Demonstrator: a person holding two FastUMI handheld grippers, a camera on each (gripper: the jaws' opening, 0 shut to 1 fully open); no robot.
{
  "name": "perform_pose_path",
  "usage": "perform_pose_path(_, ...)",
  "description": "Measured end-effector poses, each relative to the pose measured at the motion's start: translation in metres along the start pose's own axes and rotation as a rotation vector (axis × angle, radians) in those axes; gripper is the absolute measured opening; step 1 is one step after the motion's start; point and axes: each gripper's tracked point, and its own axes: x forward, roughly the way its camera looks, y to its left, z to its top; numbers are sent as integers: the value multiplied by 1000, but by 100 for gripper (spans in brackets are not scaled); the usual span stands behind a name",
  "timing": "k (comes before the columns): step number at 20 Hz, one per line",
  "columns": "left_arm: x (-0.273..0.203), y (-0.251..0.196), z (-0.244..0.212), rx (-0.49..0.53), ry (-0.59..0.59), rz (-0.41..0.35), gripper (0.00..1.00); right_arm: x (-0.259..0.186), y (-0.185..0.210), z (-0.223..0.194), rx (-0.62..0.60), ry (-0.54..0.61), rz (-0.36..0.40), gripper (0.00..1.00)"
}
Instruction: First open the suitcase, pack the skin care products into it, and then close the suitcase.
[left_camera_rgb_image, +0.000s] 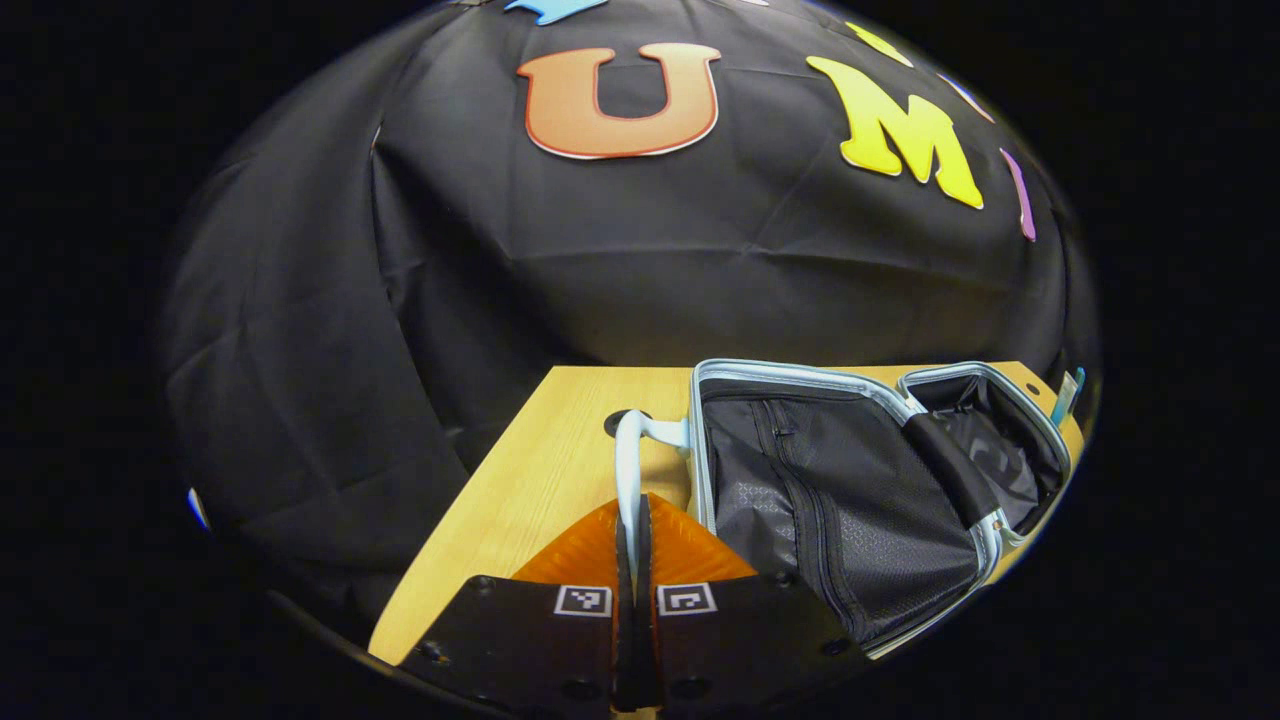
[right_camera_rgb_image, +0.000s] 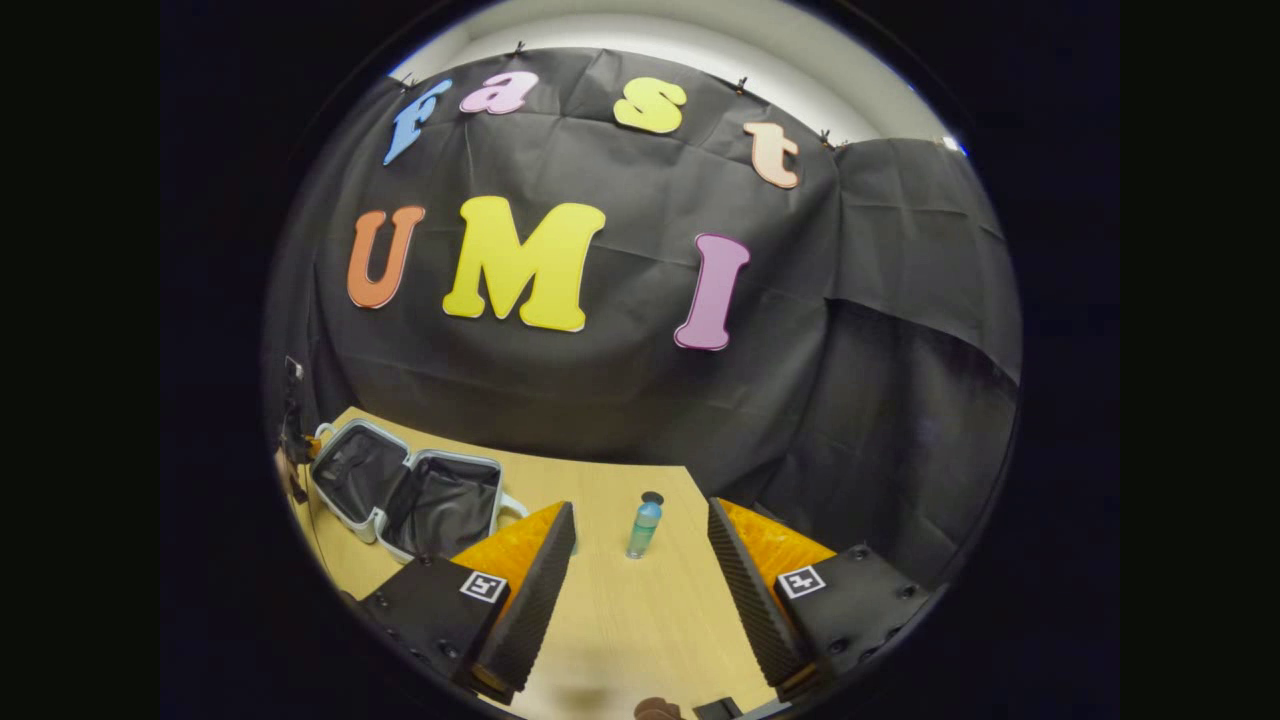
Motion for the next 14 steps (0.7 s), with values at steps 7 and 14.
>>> perform_pose_path(7,10,6,-27,-29,78,11,17,2,5,-6,-31,0,25,80)
perform_pose_path(14,-29,-2,28,-5,-33,26,82,4,-1,-2,-64,-59,75,79)
